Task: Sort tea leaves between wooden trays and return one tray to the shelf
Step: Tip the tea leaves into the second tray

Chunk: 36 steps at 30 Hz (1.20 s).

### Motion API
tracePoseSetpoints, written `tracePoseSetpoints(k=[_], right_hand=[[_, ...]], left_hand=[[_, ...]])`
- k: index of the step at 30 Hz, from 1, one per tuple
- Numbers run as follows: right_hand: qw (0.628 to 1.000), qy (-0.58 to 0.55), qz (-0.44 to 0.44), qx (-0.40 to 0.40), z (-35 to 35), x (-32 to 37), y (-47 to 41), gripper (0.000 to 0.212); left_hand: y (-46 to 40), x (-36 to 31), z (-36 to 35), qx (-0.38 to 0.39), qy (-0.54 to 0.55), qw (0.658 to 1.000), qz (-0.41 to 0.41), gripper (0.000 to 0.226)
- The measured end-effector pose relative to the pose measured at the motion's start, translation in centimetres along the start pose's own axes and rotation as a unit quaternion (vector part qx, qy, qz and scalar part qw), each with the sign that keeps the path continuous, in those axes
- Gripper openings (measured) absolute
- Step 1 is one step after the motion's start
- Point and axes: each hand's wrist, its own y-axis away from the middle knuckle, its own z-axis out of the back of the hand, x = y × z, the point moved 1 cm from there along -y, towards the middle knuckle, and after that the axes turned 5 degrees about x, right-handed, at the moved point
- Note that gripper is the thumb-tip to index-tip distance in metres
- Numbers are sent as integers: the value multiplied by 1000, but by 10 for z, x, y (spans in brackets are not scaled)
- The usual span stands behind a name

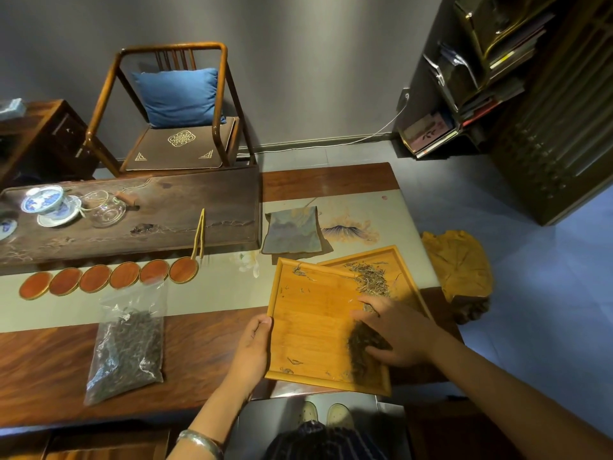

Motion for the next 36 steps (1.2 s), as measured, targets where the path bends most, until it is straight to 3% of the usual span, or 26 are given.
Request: tracePoseSetpoints(k=[10,15,20,23,26,28,32,36], right_hand=[[995,13,-71,-70,-6,-14,-14,49],[978,-82,-146,-124,-8,-17,-25,34],[951,-165,-215,-151,-10,-27,-33,34],[923,-185,-261,-212,-10,-33,-33,32],[921,-150,-220,-283,-6,-28,-27,28],[934,-154,-186,-263,-3,-18,-23,41],[971,-133,-139,-144,-7,-1,-21,70],[956,-193,-171,-138,-8,2,-30,65]], left_hand=[[4,4,0,3,3,1000,-1,27],[5,10,2,0,-5,1000,5,27],[6,10,0,1,1,1000,11,26],[4,9,1,-4,3,1000,11,27],[3,4,1,-12,11,1000,11,26],[2,2,2,-17,15,1000,9,25],[-1,-1,1,-14,16,1000,3,26],[-1,-3,1,-9,10,1000,1,26]])
